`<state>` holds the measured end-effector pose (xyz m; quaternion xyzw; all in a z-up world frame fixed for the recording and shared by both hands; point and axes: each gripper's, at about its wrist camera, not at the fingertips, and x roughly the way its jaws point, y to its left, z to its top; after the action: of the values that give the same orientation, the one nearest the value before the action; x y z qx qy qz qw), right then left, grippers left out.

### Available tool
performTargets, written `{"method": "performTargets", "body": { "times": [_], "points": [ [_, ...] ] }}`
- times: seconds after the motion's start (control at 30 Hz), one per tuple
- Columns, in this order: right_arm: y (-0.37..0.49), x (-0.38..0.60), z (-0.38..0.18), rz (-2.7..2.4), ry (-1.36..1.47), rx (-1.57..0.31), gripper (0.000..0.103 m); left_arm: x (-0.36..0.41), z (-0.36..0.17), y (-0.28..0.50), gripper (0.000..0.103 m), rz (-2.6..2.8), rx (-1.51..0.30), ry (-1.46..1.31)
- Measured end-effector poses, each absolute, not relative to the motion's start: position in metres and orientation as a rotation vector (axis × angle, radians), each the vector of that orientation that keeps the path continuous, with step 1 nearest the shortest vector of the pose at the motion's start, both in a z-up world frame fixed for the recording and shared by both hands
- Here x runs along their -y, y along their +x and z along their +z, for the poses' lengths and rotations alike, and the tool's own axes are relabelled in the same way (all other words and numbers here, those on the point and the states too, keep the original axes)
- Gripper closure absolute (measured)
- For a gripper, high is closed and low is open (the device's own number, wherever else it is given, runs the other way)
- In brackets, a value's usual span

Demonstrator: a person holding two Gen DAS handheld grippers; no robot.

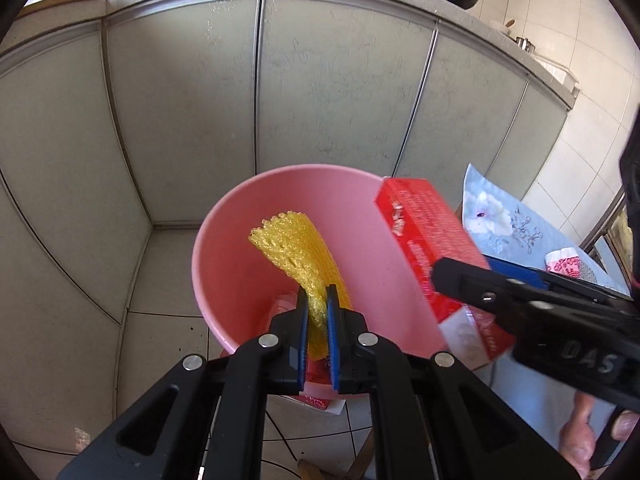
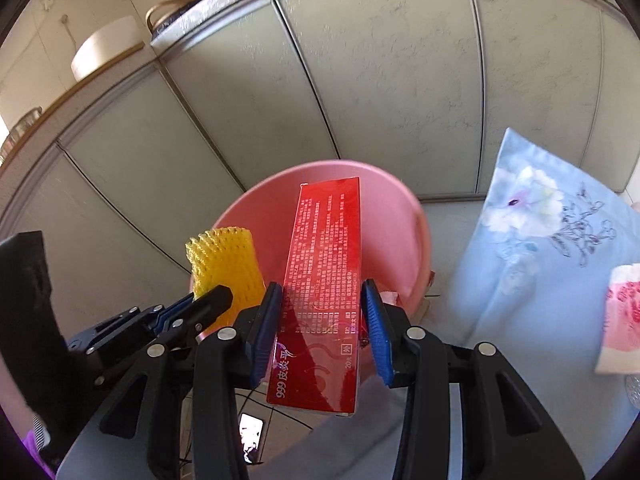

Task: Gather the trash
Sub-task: 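Open both tools to drop the mesh sleeve and red box into the bin, then move both open tools back over the table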

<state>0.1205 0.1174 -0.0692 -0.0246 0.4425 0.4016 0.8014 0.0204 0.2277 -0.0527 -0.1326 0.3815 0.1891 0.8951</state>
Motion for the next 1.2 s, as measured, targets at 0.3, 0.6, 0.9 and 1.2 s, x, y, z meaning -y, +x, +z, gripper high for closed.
{"method": "performTargets", "body": {
  "times": [0.3, 0.6, 0.9, 1.2],
  "points": [
    [0.128, -0.123, -0.08, 0.848, -0.066, -0.959, 0.06, -0.226, -0.06, 0.021, 0.083, 0.395, -0.804, -0.281],
    [0.116, -0.095, -0.06, 0.834, -0.065, -0.894, 0.06, -0.22, -0.046, 0.015, 0.076, 0.395, -0.782, -0.283],
    [0.083, -0.052, -0.042, 0.776, -0.103, -0.828, 0.06, -0.199, -0.021, 0.0, 0.056, 0.321, -0.737, -0.303],
    [0.043, 0.012, -0.044, 0.693, -0.095, -0.832, 0.06, -0.152, -0.009, -0.007, 0.053, 0.185, -0.73, -0.311]
  ]
}}
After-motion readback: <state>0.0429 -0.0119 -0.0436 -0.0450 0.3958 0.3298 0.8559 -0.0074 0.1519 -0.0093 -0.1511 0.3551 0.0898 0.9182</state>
